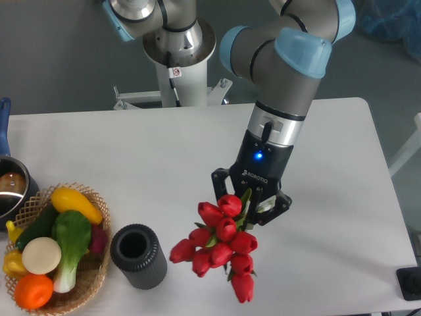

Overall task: Insert the flowers into the vase
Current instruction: 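Carry the red tulips toward the black vase, lowering them, then lower the tulip stems down into the black vase opening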

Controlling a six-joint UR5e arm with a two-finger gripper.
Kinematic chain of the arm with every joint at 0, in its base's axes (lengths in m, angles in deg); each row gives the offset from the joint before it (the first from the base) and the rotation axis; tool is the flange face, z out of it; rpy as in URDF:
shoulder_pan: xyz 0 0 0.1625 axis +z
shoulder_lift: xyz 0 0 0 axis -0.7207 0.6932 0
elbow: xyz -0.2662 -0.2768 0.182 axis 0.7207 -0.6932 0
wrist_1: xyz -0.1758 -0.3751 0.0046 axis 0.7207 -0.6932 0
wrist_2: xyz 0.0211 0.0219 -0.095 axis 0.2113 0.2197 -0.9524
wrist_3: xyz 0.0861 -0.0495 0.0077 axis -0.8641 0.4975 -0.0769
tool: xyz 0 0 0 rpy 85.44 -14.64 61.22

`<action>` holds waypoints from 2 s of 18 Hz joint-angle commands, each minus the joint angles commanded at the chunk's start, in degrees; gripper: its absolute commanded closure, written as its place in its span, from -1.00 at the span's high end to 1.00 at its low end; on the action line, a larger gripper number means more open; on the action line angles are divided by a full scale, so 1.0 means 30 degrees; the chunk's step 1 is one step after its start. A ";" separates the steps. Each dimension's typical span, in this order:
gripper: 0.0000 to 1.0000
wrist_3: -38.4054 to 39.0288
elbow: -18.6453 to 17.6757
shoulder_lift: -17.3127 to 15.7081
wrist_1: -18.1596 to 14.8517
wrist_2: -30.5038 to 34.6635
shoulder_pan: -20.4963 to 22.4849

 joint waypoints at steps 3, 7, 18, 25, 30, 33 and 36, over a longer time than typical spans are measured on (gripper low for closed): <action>-1.00 0.0001 -0.0146 -0.0029 0.0029 -0.1080 -0.0088; -1.00 0.0001 -0.0205 -0.0175 0.0320 -0.3014 -0.0059; -1.00 0.0001 -0.0235 -0.0469 0.0967 -0.6557 -0.0089; -1.00 0.0876 -0.0176 -0.0732 0.1084 -0.9694 -0.0117; -1.00 0.1582 -0.0176 -0.0645 0.1085 -1.0021 -0.0850; -1.00 0.1757 -0.0118 -0.0615 0.1084 -1.0021 -0.1260; -1.00 0.1934 -0.0001 -0.0498 0.1084 -1.0021 -0.1611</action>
